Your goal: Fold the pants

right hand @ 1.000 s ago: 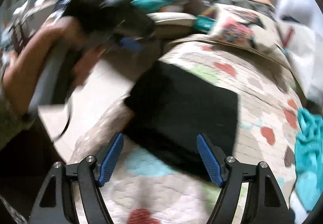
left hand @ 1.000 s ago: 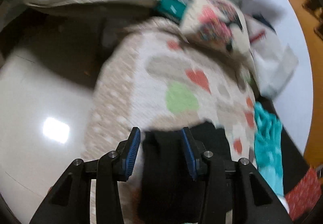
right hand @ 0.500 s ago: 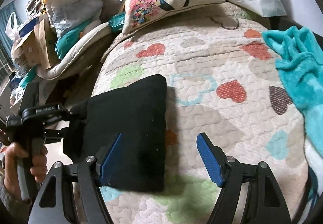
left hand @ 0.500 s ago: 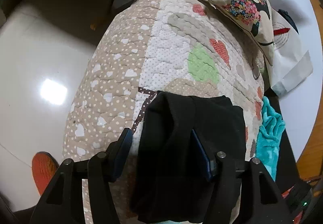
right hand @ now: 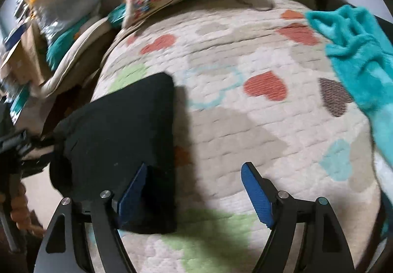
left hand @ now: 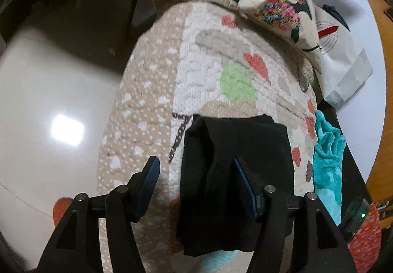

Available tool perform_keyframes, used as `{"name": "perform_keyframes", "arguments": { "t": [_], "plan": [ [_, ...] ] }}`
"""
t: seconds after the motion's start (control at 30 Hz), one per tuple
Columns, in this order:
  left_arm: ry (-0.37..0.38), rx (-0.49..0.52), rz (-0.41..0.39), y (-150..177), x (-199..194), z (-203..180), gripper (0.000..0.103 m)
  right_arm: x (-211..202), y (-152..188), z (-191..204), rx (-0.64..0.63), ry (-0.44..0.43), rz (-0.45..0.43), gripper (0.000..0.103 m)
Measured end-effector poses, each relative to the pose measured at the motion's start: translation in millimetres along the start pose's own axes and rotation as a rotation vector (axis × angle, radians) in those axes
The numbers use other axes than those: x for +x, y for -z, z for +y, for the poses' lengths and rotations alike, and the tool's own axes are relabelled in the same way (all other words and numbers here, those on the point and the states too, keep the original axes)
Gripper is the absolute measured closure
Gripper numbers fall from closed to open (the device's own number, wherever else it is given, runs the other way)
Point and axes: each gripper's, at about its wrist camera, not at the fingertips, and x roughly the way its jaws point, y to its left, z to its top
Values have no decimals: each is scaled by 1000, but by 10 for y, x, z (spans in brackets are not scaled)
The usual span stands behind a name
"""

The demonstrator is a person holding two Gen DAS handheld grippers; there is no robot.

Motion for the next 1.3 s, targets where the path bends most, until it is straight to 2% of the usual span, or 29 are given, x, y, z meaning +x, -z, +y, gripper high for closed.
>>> {"name": "perform_keyframes", "arguments": {
  "t": [0.13,0.23,0.3,0.5,0.67,0.8,0.97,1.3],
  "plan": [
    [-33,16,-94,125,-158,-115,42,-41,-119,-2,36,-63,23,20],
    [-65,98,-171,273,-261,-384,42,-43,-278,176,-38,-89,34,20],
    [-117,160,-198,347,-259,-508,42,-12,-379,286,-85,-99,32,20],
    [-261,232,-204,376,-102,-511,42,101,-377,405,-141,-141,-4,20],
    [-303,259,-188,369,-11,-527,42,274,-333,345,-107,-151,26,20],
    [-356,329,-220,401,1,-647,42,302,-378,315,-81,-148,14,20],
    [-361,359,-218,422,-1,-705,42,375,-387,275,-52,-142,25,20],
    [-357,338,-223,407,-19,-728,42,358,-359,286,-40,-138,16,20]
  ]
}}
